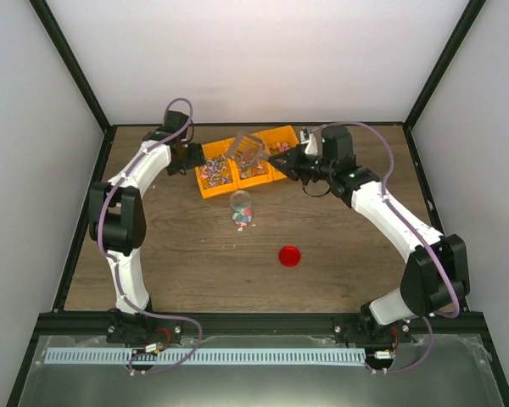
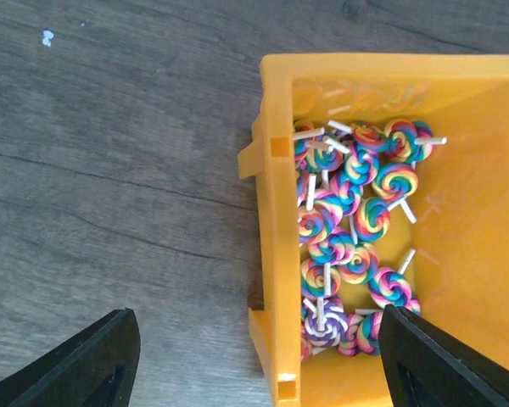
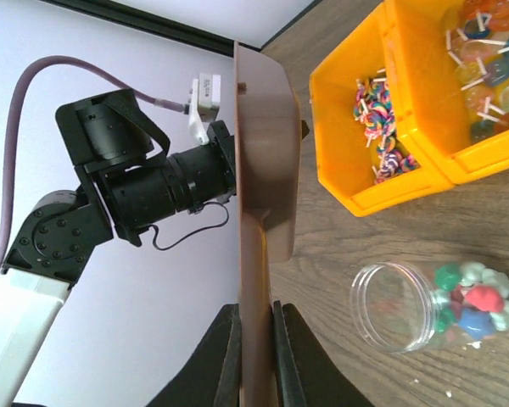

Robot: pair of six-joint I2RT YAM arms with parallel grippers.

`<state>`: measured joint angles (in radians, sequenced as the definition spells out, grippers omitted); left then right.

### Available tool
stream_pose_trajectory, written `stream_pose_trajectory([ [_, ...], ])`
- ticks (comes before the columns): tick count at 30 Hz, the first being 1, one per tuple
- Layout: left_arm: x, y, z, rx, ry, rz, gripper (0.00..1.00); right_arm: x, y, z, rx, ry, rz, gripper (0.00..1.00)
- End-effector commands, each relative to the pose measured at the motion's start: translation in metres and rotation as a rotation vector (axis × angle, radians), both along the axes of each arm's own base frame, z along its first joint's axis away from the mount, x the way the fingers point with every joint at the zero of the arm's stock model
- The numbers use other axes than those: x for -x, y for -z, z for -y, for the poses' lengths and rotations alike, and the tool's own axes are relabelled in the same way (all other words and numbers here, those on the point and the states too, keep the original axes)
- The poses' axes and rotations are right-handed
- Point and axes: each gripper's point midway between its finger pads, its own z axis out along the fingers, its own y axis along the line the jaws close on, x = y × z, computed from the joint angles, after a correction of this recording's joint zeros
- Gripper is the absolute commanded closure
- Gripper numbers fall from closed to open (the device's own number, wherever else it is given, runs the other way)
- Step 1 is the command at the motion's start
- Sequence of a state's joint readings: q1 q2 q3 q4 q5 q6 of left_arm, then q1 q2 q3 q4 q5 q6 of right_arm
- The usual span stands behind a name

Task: Pack the candies
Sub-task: Adjust the spatula.

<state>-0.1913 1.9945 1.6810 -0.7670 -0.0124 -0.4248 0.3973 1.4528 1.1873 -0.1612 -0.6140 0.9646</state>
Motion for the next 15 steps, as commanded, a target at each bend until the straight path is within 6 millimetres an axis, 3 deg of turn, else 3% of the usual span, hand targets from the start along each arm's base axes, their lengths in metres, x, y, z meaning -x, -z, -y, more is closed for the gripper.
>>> stream_pose_trajectory([
  [1,-0.011,-0.019,0.010,0.030,0.000,0.080,0.20,-0.007,-0.031,-0.005,-0.079,-0.020,0.062,0.99],
  [6,-0.001,0.001,0.012,0.031,0.001,0.013,0.19,-0.013,-0.019,0.008,-0.092,0.023,0.032,0.99],
  [12,-0.007,-0.031,0.030,0.168,0.006,0.096,0.19,-0.019,-0.012,0.012,-0.089,0.025,0.027,0.99],
  [15,-0.009,-0.025,0.034,0.170,0.007,0.068,0.18,-0.023,-0.001,0.016,-0.076,0.053,-0.005,0.99],
])
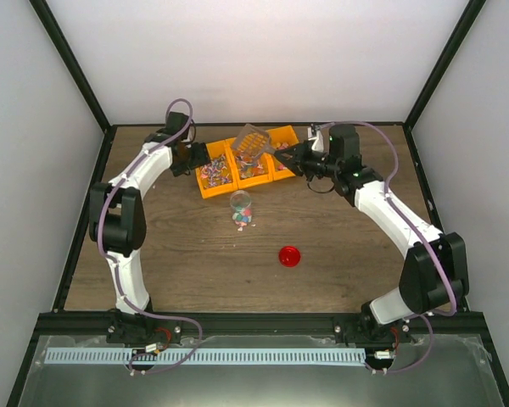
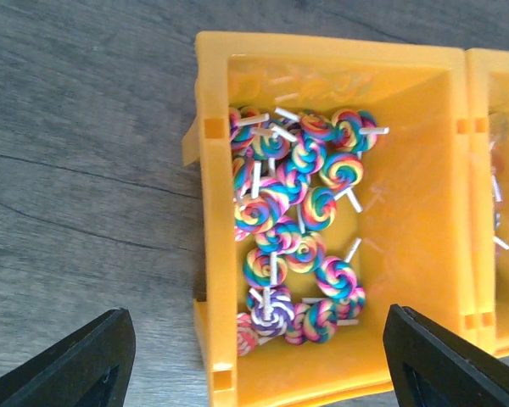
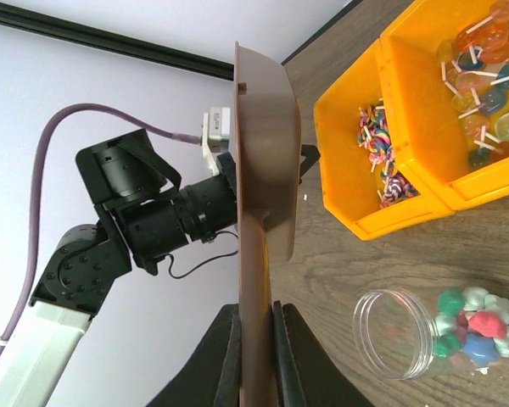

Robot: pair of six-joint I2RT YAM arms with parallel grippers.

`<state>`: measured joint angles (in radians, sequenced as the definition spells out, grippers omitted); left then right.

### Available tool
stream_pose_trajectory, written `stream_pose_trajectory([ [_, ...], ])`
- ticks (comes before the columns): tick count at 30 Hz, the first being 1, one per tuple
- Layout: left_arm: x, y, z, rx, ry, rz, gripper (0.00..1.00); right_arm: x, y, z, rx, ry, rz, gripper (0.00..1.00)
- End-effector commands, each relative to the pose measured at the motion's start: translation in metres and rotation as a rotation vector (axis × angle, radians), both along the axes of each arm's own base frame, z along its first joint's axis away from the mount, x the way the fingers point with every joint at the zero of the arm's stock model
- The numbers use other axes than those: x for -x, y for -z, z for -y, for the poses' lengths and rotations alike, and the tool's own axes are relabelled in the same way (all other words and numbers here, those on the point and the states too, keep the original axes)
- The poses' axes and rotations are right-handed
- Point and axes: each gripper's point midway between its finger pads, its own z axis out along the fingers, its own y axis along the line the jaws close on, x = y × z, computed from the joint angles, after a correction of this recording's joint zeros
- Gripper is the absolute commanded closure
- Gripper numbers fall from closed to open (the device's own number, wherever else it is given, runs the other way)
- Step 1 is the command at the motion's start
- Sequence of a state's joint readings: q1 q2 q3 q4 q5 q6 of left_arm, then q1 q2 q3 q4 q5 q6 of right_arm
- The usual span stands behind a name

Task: Pack the candies
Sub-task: Adjust the spatula.

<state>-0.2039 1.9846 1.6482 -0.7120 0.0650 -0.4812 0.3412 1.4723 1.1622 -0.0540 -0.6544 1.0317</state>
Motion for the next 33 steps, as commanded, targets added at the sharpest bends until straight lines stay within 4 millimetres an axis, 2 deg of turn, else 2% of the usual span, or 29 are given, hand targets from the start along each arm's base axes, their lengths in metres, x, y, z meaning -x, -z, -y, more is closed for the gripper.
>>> stream_pose_trajectory([
  [1,-0.009,-0.018,0.010,0.041,-0.007,0.036,0.18,-0.008,0.006,0.005,-0.004,0.028,-0.017,0.99],
  [6,-0.002,0.015,-0.013,-0.089,-0.073,-0.034,0.29,-0.016,0.032,0.016,0.021,0.130,-0.161,0.99],
  [12,-0.007,0.025,-0.010,-0.118,-0.066,-0.026,0.39,-0.017,0.074,0.012,-0.039,0.186,-0.386,0.99],
  [15,-0.007,0.031,-0.010,-0.128,-0.055,-0.041,0.43,-0.020,0.079,0.011,-0.054,0.218,-0.404,0.99],
  [17,-0.008,0.025,-0.011,-0.135,-0.050,-0.025,0.45,-0.023,0.074,0.011,-0.070,0.226,-0.376,0.99],
  [19,-0.012,0.011,-0.015,-0.155,-0.052,0.017,0.44,-0.025,0.069,0.010,-0.081,0.222,-0.344,0.99],
  [24,-0.018,-0.034,-0.021,-0.148,-0.031,0.110,0.28,-0.025,0.062,0.009,-0.081,0.185,-0.260,0.99],
  [26,-0.020,-0.058,-0.007,-0.032,0.039,0.180,0.22,-0.025,0.056,0.007,-0.089,0.160,-0.212,0.99],
  [31,-0.021,-0.130,0.042,0.435,0.188,0.385,0.01,-0.021,0.036,-0.002,-0.142,0.084,-0.087,0.99],
  [33,-0.021,-0.151,0.059,0.553,0.254,0.434,0.00,-0.019,0.027,-0.005,-0.168,0.057,-0.040,0.99],
])
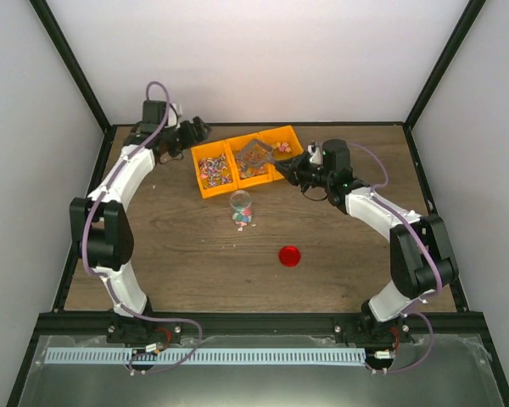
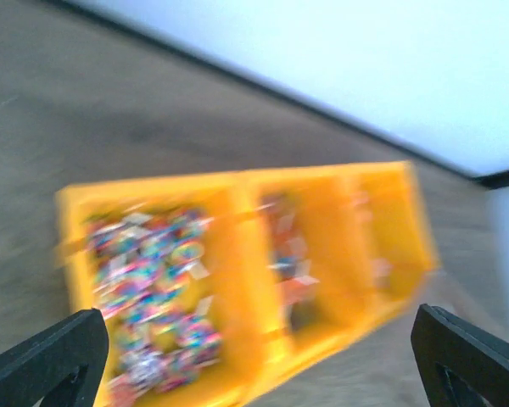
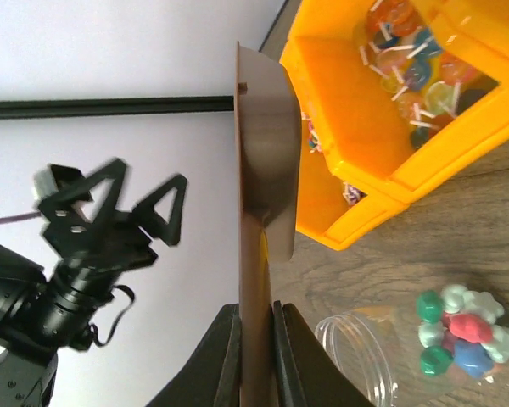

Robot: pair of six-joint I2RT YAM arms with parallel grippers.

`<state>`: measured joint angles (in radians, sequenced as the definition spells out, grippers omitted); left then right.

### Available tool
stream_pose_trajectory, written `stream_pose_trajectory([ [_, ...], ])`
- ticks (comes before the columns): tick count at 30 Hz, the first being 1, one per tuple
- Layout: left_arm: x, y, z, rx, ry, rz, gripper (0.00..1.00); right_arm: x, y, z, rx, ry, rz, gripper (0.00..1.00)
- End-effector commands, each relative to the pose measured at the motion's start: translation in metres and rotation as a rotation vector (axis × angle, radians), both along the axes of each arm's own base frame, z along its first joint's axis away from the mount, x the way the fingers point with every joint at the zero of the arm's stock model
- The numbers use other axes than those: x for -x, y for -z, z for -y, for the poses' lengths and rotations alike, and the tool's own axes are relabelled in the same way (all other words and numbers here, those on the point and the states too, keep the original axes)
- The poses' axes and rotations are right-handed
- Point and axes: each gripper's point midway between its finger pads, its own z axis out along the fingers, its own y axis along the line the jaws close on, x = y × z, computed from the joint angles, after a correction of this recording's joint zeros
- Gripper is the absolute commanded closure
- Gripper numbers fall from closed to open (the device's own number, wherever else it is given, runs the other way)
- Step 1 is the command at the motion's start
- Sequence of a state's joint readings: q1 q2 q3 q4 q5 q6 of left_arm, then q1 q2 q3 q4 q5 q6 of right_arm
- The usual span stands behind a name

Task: Pack the candies
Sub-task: Adjust the spatula.

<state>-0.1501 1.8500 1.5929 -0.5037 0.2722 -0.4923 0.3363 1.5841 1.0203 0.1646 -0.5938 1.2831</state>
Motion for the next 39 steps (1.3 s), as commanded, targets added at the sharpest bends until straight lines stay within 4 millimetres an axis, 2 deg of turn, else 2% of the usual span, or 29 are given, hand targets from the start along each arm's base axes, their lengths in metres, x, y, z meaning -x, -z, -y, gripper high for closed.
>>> stream_pose_trajectory([
  [1,-0.002,-0.073,0.055,0.359,0.242,0.198,0.00,0.004,-0.046,-0.010,-0.075,-0.076,0.208,0.99],
  [6,0.000,-0.060,0.072,0.436,0.333,0.153,0.00,0.018,-0.069,-0.029,-0.154,-0.219,0.325,0.99],
  [11,0.007,-0.056,0.087,0.473,0.398,0.132,0.20,0.028,-0.083,-0.041,-0.166,-0.277,0.396,0.99],
  [15,0.014,-0.057,0.096,0.528,0.449,0.116,0.38,0.027,-0.087,-0.042,-0.157,-0.279,0.413,0.99],
  [18,0.018,-0.061,0.096,0.550,0.450,0.124,0.43,0.026,-0.086,-0.043,-0.152,-0.284,0.412,0.99],
  [20,0.020,-0.064,0.097,0.571,0.456,0.134,0.41,0.025,-0.085,-0.043,-0.149,-0.285,0.409,0.99],
  [21,0.022,-0.067,0.097,0.587,0.461,0.139,0.36,0.025,-0.085,-0.044,-0.147,-0.285,0.409,0.99],
  [22,0.022,-0.067,0.096,0.599,0.457,0.136,0.24,0.024,-0.084,-0.043,-0.144,-0.280,0.407,0.99],
  [25,0.021,-0.068,0.092,0.615,0.441,0.142,0.07,0.023,-0.084,-0.041,-0.138,-0.271,0.406,0.99],
  [35,0.020,-0.081,0.089,0.664,0.431,0.179,0.09,0.020,-0.080,-0.034,-0.124,-0.250,0.399,0.99],
  [39,0.015,-0.081,0.078,0.670,0.376,0.195,0.07,0.019,-0.080,-0.029,-0.123,-0.243,0.398,0.99],
])
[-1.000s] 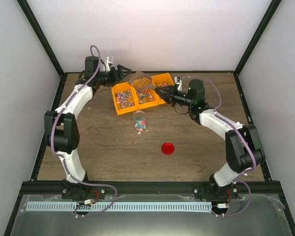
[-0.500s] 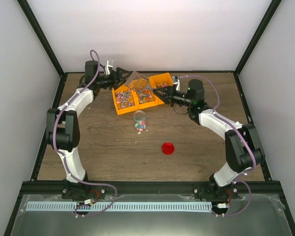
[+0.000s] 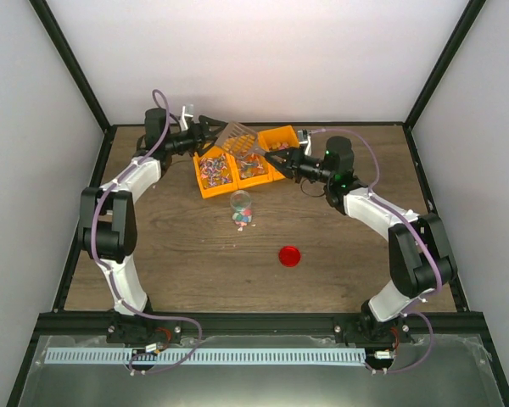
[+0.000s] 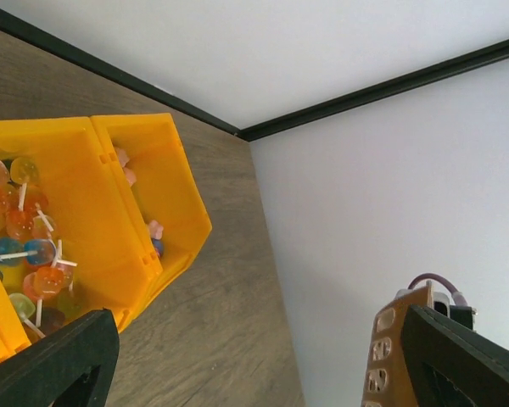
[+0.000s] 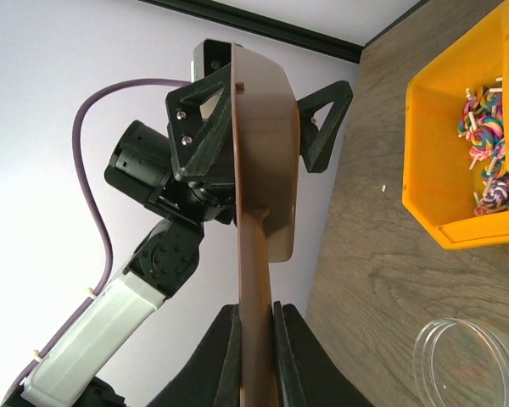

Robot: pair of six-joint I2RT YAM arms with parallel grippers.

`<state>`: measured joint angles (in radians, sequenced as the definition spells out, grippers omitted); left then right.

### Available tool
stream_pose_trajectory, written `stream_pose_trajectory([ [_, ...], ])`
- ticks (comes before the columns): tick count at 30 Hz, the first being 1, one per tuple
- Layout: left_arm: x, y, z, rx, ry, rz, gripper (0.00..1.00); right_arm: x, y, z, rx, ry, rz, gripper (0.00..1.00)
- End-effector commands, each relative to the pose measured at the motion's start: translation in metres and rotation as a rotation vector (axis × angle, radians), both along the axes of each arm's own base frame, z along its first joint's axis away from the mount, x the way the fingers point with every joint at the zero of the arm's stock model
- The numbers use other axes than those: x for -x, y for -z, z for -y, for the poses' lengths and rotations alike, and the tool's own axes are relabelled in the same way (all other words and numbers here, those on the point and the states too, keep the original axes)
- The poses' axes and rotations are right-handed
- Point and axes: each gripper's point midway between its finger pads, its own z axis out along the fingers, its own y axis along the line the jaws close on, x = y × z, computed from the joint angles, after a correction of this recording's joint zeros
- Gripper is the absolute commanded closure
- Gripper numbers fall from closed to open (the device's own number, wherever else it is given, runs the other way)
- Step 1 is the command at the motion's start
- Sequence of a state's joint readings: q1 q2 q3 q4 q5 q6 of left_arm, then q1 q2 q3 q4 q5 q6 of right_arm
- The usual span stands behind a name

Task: Pack the candies
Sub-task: Adjust the spatula.

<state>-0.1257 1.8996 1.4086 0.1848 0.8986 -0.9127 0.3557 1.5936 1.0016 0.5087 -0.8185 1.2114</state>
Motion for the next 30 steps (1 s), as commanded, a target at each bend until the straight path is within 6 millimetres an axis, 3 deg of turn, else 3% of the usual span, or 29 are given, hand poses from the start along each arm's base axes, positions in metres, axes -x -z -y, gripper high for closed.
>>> stream_pose_trajectory([
  [1,0.011,-0.034,0.000,0.044,0.019,0.092,0.06,-0.004,-0.019,0.004,-0.009,0.013,0.059,0.99],
  [5,0.011,-0.036,-0.003,0.048,0.009,0.097,0.00,-0.004,-0.019,0.006,-0.010,0.017,0.058,0.99],
  [11,0.018,-0.045,0.001,0.073,0.052,0.134,0.02,-0.005,-0.017,0.008,-0.008,0.016,0.058,0.99],
  [14,0.031,-0.055,0.007,0.101,0.115,0.173,0.13,-0.006,-0.019,0.008,-0.017,0.015,0.062,0.99],
  [22,0.044,-0.045,0.009,0.093,0.142,0.159,0.43,-0.007,-0.020,0.005,-0.016,-0.005,0.064,0.99],
  [26,0.046,-0.044,0.016,0.102,0.194,0.150,0.44,-0.006,-0.015,0.005,0.000,-0.013,0.054,0.99],
  [30,0.043,-0.041,0.023,0.104,0.207,0.139,0.54,-0.005,-0.015,0.004,0.010,-0.020,0.058,0.99],
])
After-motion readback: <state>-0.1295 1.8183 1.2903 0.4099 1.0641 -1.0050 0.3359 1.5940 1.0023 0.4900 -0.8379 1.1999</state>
